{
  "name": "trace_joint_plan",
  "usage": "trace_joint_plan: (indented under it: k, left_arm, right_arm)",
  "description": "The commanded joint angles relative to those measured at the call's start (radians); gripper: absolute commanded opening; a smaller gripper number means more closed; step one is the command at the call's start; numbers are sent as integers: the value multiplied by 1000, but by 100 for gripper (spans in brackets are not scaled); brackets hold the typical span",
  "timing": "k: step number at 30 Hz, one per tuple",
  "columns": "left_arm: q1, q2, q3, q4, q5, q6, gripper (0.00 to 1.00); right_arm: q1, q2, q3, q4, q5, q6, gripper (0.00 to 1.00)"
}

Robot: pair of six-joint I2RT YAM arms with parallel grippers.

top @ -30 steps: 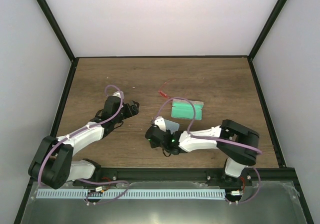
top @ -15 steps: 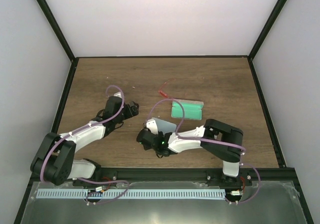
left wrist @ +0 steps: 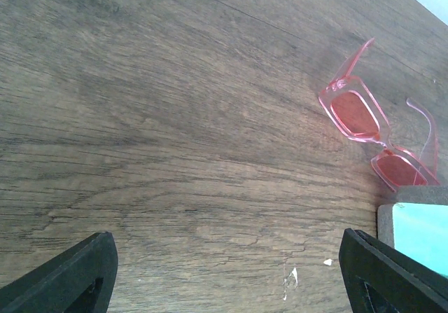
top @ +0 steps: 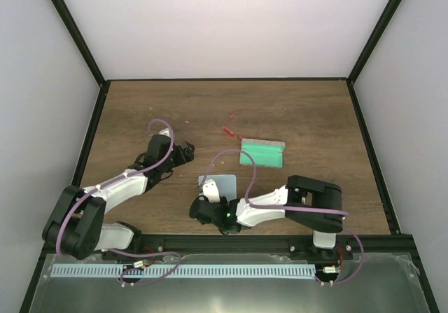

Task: Organize the sunglasses
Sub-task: Adjust the glasses cleaning cloth at the center of the board.

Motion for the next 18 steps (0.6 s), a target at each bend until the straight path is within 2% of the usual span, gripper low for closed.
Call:
trace_joint_plan:
  k: [1, 10, 15, 18]
  left_arm:
    - [5, -15, 12, 2, -6, 13, 89]
    - [5, -17, 16, -6, 17, 27, 92]
    - [1, -4, 24, -14, 51, 38, 94]
    - [-9, -3, 20, -27, 68, 36, 94]
  right_arm:
    - [11, -27, -36, -93, 9, 15, 16]
    - [-35, -198, 11, -109, 23, -99, 28]
    - [-152, -337, -26, -100, -49, -160, 35]
    - [-243, -396, -51, -107, -137, -193, 36]
